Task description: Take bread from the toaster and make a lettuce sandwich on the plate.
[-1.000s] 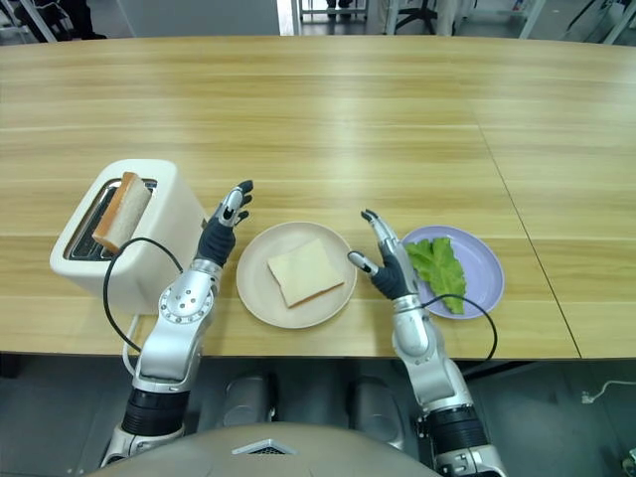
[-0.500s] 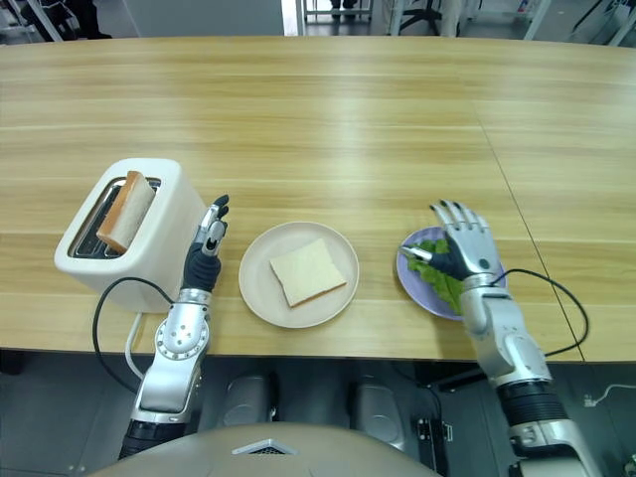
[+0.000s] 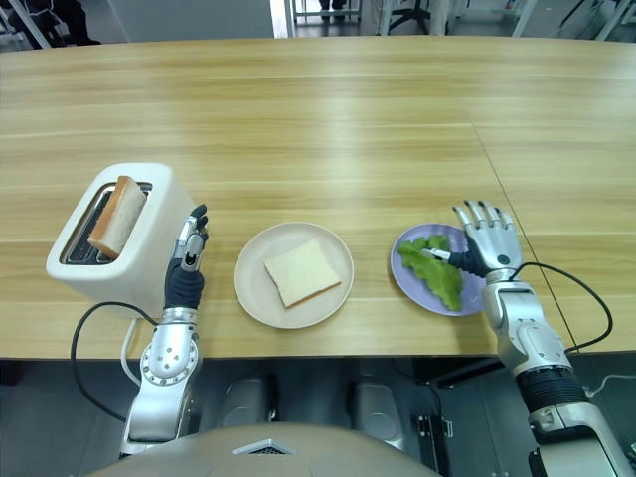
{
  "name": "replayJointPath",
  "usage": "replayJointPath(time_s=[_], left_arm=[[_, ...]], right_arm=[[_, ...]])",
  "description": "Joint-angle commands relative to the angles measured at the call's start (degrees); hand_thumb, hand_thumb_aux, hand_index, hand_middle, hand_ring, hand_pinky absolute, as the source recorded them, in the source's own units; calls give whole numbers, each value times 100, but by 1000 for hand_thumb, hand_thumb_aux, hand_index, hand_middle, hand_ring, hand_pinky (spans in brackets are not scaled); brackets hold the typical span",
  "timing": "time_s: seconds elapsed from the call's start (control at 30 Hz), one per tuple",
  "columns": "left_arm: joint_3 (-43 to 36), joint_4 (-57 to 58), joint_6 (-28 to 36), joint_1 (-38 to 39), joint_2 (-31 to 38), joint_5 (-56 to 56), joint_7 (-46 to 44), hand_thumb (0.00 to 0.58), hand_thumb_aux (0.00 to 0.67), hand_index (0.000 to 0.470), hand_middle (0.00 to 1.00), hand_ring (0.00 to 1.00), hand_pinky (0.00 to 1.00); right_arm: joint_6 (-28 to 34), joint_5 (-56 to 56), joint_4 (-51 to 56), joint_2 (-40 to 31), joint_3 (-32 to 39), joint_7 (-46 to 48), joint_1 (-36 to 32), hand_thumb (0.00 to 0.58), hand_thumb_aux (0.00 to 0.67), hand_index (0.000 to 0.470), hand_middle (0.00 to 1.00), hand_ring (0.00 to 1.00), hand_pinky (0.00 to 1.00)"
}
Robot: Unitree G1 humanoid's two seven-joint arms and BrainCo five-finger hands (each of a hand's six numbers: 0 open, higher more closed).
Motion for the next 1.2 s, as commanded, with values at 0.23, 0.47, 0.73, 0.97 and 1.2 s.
replayJointPath(time_s=[0.23, 0.47, 0.73, 0.97, 1.2], left_arm=[[-78, -108, 139, 30, -29, 127, -86, 0, 0, 0, 0, 0, 0], [-53, -167, 167, 37, -76, 108, -128, 0, 0, 0, 0, 0, 0], [-45, -276, 209, 80, -111, 58, -173, 0, 0, 0, 0, 0, 0], [49, -365, 249, 106, -127, -6, -191, 0, 0, 0, 0, 0, 0], [127, -460, 226, 205, -172, -119, -206, 0, 0, 0, 0, 0, 0]], right_arm=[[39, 12, -176, 61, 211, 1, 306, 0, 0, 0, 0, 0, 0], [182, -64, -162, 73, 352, 155, 393, 0, 0, 0, 0, 0, 0], [360, -41, -658, 67, 331, 346, 710, 0, 0, 0, 0, 0, 0], [629, -98, -787, 66, 351, 608, 785, 0, 0, 0, 0, 0, 0], [782, -172, -780, 36, 399, 753, 693, 172, 108, 74, 0, 0, 0]])
